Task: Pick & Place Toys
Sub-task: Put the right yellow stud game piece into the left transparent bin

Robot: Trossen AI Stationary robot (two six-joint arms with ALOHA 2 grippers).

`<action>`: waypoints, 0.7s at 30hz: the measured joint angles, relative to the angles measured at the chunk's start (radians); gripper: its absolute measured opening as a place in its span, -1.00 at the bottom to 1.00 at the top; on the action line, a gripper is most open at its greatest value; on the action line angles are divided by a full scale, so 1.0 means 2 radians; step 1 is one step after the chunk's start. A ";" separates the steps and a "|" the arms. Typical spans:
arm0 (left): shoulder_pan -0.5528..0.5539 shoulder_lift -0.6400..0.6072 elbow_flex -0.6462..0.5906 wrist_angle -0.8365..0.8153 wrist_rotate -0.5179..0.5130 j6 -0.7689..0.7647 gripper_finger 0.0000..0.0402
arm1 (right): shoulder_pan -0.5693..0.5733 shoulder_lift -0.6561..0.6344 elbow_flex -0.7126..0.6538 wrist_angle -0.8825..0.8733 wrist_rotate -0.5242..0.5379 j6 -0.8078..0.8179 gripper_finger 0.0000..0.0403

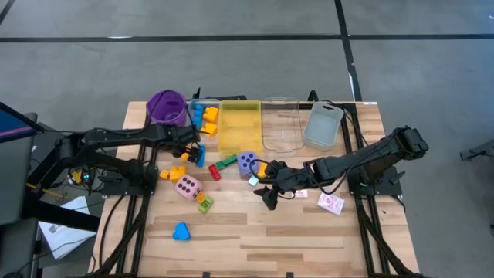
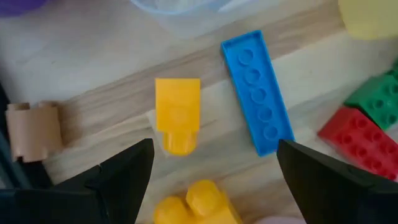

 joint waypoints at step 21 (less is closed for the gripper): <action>0.027 0.000 -0.088 0.142 -0.017 0.005 0.66 | -0.002 0.000 0.000 -0.003 -0.006 0.000 0.17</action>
